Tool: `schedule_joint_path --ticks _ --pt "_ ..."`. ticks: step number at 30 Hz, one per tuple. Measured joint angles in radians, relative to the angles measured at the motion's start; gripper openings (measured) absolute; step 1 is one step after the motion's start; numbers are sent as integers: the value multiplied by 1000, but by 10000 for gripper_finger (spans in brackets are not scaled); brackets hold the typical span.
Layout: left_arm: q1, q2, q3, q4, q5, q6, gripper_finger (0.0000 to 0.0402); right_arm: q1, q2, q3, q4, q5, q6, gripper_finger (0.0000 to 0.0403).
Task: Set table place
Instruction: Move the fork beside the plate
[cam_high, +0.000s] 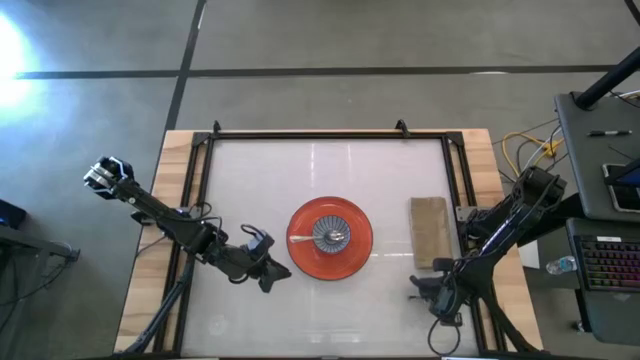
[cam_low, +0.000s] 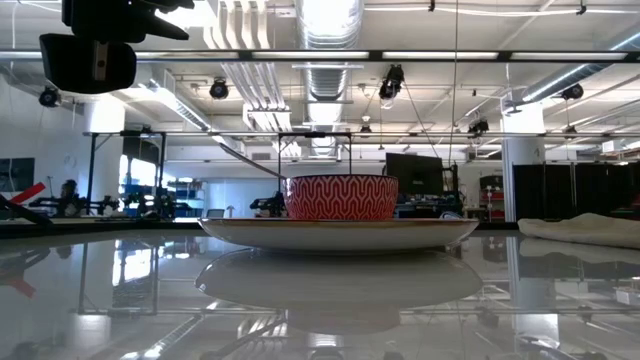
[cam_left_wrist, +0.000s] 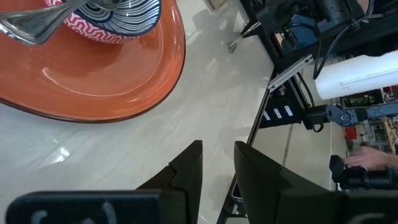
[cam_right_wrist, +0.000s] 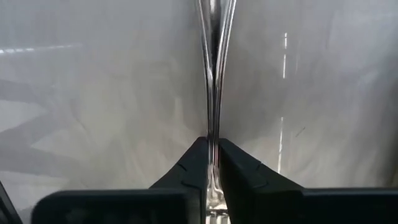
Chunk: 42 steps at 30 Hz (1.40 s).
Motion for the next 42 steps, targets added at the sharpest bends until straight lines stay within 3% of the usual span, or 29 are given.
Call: schedule_joint_path --ticks 7,12,15,22,24,30,32,42 --pt "0 0 0 0 -1 0 77 0 -2 -2 23 0 192 13" --pt "0 0 0 0 -1 0 77 -1 -6 -3 82 46 460 13" --pt "0 0 0 0 -1 0 77 -2 -20 -2 185 209 654 13" --pt "0 0 0 0 -8 0 77 -2 -48 -1 279 730 1127 13" --pt "0 0 0 0 -9 0 77 -7 -38 -1 275 812 1186 13" --pt "0 0 0 0 -9 0 77 -83 -15 0 273 926 1228 13" --pt "-1 0 0 0 -9 0 77 -117 -14 0 262 903 1166 13" --pt "-8 0 3 1 -8 -1 77 -190 -21 0 237 409 646 13"
